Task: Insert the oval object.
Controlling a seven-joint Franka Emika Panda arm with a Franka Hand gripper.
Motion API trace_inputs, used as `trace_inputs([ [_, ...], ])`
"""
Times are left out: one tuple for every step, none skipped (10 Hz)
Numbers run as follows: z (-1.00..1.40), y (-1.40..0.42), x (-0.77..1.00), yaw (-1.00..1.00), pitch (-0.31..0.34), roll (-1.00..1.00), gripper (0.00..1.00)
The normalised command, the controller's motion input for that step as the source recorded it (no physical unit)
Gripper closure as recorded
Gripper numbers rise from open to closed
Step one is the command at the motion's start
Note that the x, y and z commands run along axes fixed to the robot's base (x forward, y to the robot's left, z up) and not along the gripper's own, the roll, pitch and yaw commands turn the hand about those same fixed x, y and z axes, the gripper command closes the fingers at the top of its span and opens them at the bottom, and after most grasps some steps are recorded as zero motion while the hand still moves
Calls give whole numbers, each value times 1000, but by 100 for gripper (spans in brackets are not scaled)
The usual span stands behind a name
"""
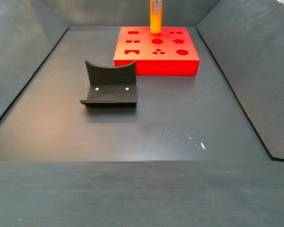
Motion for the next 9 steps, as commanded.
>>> trace_inputs([
  [-111, 0, 0, 89, -34, 0, 100],
  [-211, 46, -3, 74, -54, 0, 100],
  [-220, 49, -14, 74, -63, 0, 100],
  [-317, 0, 0, 57, -83, 0, 100],
  [-451, 0, 0, 20, -91, 0, 100],
  [-546, 0, 11, 0, -77, 0, 100],
  [-600, 0, 9, 0, -83, 7, 100],
  [-597, -17, 37, 0, -90, 24, 100],
  [-557, -26, 14, -14, -97, 69, 100],
])
